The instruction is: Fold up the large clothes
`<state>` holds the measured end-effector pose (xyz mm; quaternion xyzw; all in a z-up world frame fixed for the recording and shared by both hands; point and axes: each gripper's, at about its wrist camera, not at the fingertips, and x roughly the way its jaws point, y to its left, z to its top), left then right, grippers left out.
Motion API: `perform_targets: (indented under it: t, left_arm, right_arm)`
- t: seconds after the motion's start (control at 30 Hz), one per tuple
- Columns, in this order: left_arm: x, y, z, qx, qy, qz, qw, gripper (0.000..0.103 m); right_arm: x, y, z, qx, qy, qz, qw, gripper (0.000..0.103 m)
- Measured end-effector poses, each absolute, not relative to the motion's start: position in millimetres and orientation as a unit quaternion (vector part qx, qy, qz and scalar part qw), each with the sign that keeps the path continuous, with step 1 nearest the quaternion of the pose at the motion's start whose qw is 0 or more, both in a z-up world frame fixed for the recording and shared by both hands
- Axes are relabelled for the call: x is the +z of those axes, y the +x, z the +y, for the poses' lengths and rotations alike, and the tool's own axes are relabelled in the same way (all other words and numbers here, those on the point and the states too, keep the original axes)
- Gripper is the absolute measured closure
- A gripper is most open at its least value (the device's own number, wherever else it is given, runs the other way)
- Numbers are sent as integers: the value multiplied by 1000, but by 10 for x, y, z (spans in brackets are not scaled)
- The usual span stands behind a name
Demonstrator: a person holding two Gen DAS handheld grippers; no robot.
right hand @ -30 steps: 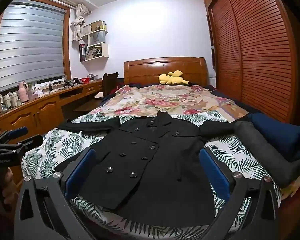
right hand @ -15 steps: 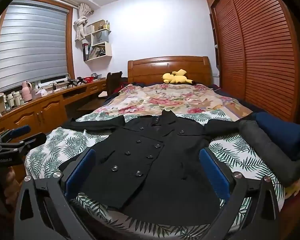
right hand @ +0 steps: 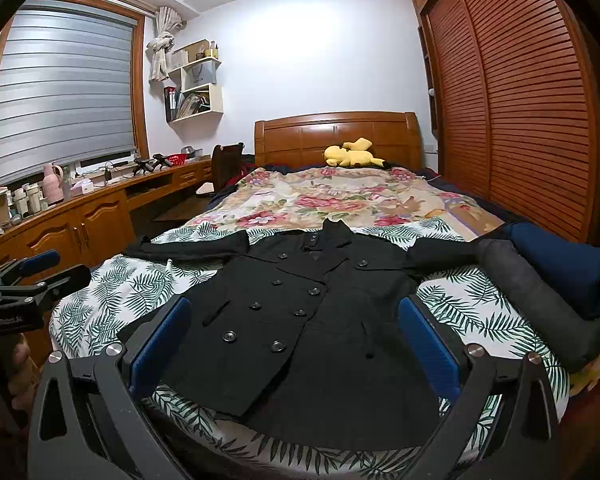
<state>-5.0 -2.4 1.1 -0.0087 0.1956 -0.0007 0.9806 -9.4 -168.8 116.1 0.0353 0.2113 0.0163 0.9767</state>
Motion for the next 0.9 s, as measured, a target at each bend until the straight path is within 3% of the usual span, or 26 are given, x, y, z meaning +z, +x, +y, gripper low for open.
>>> perform_targets:
  t: [0.9]
  left_arm:
    - [18, -69, -31, -2, -6, 189, 982, 0]
  right_arm:
    - [1163, -105, -1677, 16, 35, 211, 977, 0]
